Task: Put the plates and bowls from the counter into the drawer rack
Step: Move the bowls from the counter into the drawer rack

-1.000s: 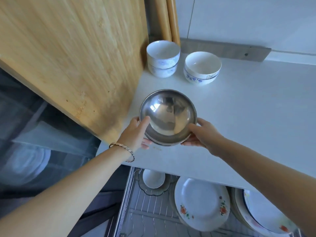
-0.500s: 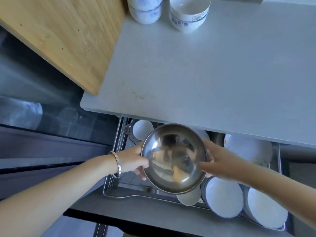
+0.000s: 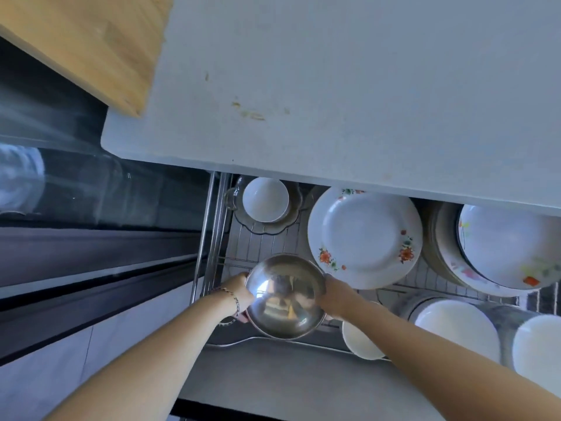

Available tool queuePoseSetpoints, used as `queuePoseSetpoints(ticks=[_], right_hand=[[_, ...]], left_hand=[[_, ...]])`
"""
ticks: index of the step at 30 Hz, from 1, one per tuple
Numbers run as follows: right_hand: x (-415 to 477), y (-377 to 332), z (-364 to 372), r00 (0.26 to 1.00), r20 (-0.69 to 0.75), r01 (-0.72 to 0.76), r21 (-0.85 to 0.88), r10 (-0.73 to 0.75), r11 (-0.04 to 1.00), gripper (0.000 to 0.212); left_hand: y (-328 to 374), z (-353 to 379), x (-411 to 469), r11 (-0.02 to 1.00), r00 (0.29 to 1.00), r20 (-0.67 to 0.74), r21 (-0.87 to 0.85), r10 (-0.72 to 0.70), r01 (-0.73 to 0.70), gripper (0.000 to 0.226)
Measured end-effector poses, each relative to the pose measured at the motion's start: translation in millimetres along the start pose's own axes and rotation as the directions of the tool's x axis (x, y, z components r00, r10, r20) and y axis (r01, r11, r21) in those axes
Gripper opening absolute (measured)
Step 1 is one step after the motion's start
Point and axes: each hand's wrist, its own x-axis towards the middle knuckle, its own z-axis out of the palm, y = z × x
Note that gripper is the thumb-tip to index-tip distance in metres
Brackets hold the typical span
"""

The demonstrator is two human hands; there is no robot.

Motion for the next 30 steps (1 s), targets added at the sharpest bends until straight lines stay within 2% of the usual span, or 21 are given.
queuePoseSetpoints(ticks=[4, 5, 8, 9, 13, 17, 20, 25, 30], right_hand=[[16, 12, 3, 0.991, 0.045, -0.125, 0.057, 0.123, 0.991, 0.038], [18, 14, 3, 0.989, 0.047, -0.142, 0.047, 0.140, 0.989, 0.035], [16, 19, -1, 0.983, 0.041, -0.175, -0.029, 0.176, 0.984, 0.009], [15, 21, -3, 0.982, 0.031, -0.187, -0.051, 0.188, 0.981, 0.016], [15, 24, -8, 0.987, -0.067, -0.156, -0.164, 0.147, 0.974, 0.014], [11, 23, -15, 0.985, -0.133, -0.135, -0.176, 0.112, 0.975, 0.030], [7, 23, -17, 0.982, -0.156, -0.136, -0.206, 0.105, 0.969, 0.035], [6, 23, -16, 0.986, -0.153, -0.110, -0.248, 0.073, 0.962, 0.039], [8, 20, -16, 0.978, -0.204, -0.114, -0.351, 0.043, 0.930, 0.031]], left_hand=[[-2, 17, 20, 1.000, 0.998, 0.059, 0.025, -0.003, 0.002, 0.046], [-4, 23, 24, 1.000, 0.997, 0.075, 0.025, 0.004, -0.006, 0.044], [-9, 33, 35, 0.998, 0.996, 0.088, 0.058, 0.031, -0.036, 0.036], [-10, 35, 38, 0.997, 0.995, 0.093, 0.065, 0.030, -0.036, 0.034], [-10, 33, 42, 0.998, 0.990, 0.142, 0.065, 0.019, -0.028, 0.035], [-4, 26, 40, 0.946, 0.974, 0.023, 0.235, 0.224, -0.223, 0.042], [-2, 28, 35, 0.889, 0.949, 0.019, 0.346, 0.314, -0.300, 0.051], [1, 27, 32, 0.896, 0.957, 0.059, 0.340, 0.284, -0.286, 0.053], [5, 22, 37, 0.901, 0.965, 0.106, 0.346, 0.240, -0.262, 0.056]])
